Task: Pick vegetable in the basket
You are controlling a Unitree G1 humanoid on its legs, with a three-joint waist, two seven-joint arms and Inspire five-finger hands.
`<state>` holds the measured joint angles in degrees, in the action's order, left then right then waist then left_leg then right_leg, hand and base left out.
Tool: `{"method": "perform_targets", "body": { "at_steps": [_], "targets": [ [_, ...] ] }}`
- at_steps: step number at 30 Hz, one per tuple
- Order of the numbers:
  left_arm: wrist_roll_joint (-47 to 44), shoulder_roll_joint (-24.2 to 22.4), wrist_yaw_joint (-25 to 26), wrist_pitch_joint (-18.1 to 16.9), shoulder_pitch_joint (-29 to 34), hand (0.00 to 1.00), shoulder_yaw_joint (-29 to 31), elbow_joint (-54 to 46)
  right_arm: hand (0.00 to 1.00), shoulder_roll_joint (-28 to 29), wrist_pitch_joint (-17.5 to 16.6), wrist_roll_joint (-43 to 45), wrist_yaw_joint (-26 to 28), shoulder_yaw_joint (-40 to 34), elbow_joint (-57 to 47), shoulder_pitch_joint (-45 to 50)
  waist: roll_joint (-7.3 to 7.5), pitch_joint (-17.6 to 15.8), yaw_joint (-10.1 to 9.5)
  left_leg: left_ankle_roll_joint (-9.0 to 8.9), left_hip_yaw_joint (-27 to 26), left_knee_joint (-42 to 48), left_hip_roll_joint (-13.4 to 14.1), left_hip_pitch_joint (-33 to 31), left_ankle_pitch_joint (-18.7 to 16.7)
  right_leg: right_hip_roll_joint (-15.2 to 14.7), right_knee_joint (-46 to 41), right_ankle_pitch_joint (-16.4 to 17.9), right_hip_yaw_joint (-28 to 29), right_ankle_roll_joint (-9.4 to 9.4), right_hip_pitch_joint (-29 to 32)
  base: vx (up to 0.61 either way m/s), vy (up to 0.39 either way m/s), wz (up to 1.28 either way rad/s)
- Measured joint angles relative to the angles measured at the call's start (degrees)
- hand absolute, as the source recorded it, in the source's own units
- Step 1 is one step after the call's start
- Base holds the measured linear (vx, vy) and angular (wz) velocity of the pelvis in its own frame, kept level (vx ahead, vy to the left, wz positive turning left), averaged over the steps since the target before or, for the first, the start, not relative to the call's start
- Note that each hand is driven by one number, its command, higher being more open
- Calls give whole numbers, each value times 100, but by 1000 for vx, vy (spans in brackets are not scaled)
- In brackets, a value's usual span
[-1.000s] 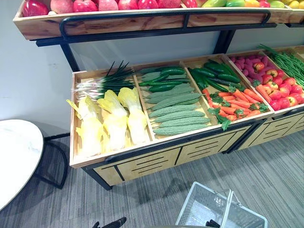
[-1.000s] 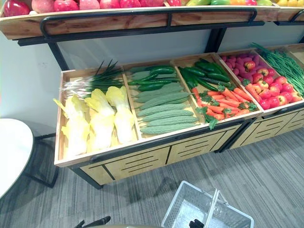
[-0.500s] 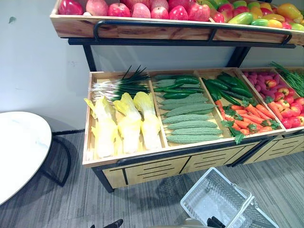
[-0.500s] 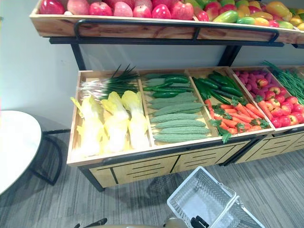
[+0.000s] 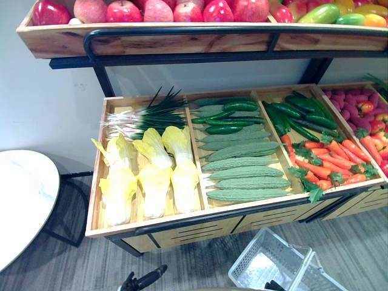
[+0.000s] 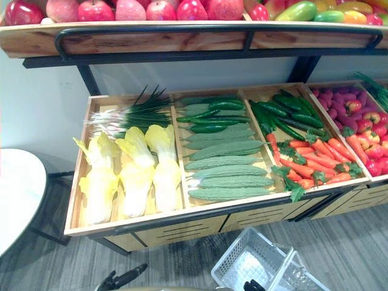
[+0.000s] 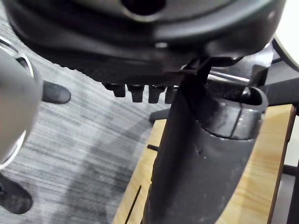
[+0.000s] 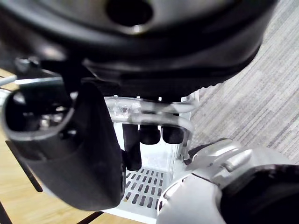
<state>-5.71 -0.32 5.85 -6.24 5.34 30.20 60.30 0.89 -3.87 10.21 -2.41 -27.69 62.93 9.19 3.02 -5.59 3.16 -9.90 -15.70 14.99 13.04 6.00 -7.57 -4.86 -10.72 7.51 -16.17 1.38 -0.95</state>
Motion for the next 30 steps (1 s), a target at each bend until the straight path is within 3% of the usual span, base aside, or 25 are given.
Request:
{"method": "perform_targets", "body": {
  "at_steps": [2, 4, 13, 17, 22, 26, 30],
  "targets": [
    [-100, -115, 50, 7, 108, 100, 75, 24, 0, -94, 0, -2, -16, 1, 85, 4, -148, 41, -42, 142, -174, -130, 192, 5, -153, 100, 82, -2, -65, 3, -108, 33, 52, 8],
    [-159, -204, 88, 5, 163, 100, 220, 26, 0, -165, -4, -7, -39, -44, 93, 10, -275, 161, -26, 158, -221, -810, 29, 214, -85, 122, 234, -73, -73, 130, -79, 46, 177, 21],
    [-208, 84, 269, -12, 358, 100, 353, 28, 0, -154, -81, -114, -72, -160, 325, -79, -218, 220, -71, 211, -406, -1212, -399, 317, -41, -90, 720, -505, 211, 351, -44, 18, 102, -13],
    [-335, 80, 379, -139, 319, 100, 646, 22, 0, -159, -117, -117, -70, -156, 404, -105, -233, 225, -88, 251, -399, -1227, -489, 383, -15, -160, 852, -586, 220, 378, -161, -18, 16, -2],
    [-1116, 49, 764, -238, 169, 100, 1266, -96, 0, -198, -121, -119, -87, -131, 451, -151, -261, 215, -128, 335, -283, -1390, -504, 335, 44, -160, 875, -591, 105, 386, -124, -45, -29, 14],
    [-1510, 82, 1456, -398, 101, 100, 1900, -1833, 0, -239, -131, -140, -160, -25, 438, -177, -264, 219, -296, 365, -79, -1624, -494, 156, 193, -144, 832, -605, -96, 365, 69, -60, -52, 27],
    [-1445, 168, 2520, -797, 90, 100, 2941, -3984, 0, -229, -124, -362, -155, 27, 257, -123, -316, 241, -360, 362, -119, -1640, -472, 186, 215, -130, 784, -606, -63, 362, 65, -22, -25, -3]
  ]
}}
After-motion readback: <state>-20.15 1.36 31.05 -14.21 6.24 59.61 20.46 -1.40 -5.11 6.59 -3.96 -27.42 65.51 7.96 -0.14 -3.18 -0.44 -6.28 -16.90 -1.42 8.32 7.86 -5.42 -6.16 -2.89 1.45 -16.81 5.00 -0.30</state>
